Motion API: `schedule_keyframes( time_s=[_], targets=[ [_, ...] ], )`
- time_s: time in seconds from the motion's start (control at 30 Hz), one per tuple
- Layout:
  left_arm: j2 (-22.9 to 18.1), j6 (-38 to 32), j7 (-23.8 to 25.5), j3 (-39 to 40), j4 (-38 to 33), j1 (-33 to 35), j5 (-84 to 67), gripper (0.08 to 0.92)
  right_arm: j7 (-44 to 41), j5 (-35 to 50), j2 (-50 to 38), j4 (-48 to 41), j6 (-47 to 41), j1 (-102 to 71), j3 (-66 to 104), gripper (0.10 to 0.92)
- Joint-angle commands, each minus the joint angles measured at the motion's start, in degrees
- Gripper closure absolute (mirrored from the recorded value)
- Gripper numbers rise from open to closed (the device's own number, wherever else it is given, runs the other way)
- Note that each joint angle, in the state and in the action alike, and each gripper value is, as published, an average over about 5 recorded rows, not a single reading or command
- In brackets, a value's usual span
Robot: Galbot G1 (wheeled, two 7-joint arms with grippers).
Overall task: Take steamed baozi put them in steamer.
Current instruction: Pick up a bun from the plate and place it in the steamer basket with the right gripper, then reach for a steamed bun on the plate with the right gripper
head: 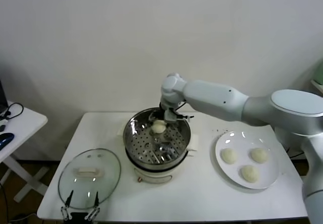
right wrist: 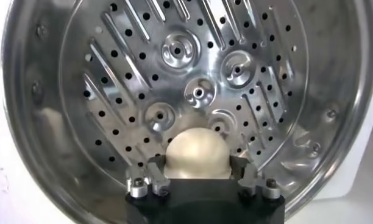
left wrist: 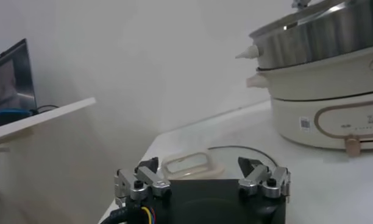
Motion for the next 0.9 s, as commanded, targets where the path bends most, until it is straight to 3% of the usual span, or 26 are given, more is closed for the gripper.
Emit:
schedule_keyframes(
  time_s=[0.03, 0.27, 0.4, 0.67, 0.9],
  targets=[
    [0.0, -0.07, -0.06, -0.07, -0.01, 0.1, 0.38, 0.177, 0.04, 8.71, -1.11, 0.6, 0.2, 2.27, -1.21, 0.207],
    [-0.06, -0.37, -0.45, -0.15, 0.08, 0.49, 1.46, 0.177, -11.41, 50.31, -10.03, 8.18, -12.27, 27.05, -24.51, 0.203],
    [-0.18, -0.47, -0.5, 0.02, -0.24, 0.61, 1.96, 0.177, -15.2, 64.77, -17.46, 11.82, -23.36, 35.52, -36.34, 0.203],
    [0.0, -0.6, -0.5, 0.2, -0.56, 0.55, 2.06, 0.177, -8.02, 65.76, -31.92, 25.67, -40.24, 41.81, -51.54, 0.203],
    [-0.01, -0.92, -0.52, 0.19, -0.14, 0.37, 1.75, 0.177, 2.57, 59.68, -39.39, 30.52, -52.81, 29.89, -45.84, 0.203]
  ],
)
